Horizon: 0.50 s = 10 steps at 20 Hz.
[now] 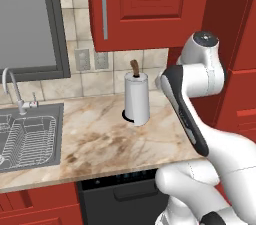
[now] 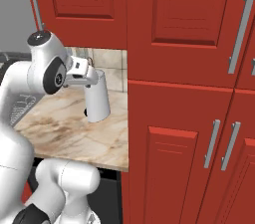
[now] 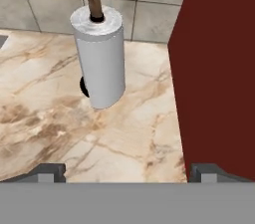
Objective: Open the cabinet, pick the kettle from the cabinet, and place it in the sink.
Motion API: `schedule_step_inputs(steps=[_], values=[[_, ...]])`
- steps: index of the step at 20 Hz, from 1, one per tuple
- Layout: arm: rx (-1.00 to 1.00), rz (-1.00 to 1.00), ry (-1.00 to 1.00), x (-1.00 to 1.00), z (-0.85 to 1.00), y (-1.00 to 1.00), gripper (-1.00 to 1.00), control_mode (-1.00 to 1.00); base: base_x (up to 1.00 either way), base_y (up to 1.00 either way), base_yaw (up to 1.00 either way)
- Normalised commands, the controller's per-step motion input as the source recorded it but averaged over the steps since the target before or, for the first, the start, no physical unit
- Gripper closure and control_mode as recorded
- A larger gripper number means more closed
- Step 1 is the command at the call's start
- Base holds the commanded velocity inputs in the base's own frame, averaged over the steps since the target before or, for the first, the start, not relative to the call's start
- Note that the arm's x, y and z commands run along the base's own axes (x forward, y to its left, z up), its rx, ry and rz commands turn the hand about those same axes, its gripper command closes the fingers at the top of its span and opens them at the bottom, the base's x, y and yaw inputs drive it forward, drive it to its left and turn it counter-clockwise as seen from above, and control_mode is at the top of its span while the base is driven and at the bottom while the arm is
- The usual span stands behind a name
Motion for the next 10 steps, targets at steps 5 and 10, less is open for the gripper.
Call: schedule_step_inputs(steps=[5,10], values=[[0.00,0.00,-0.17,-0.17,0.24,0.19,-1.00,-1.00,0.00,0.00,0.00],[0.00,0.00,-0.09,-0.13,0.31,0.32,-1.00,-1.00,0.00,0.00,0.00]])
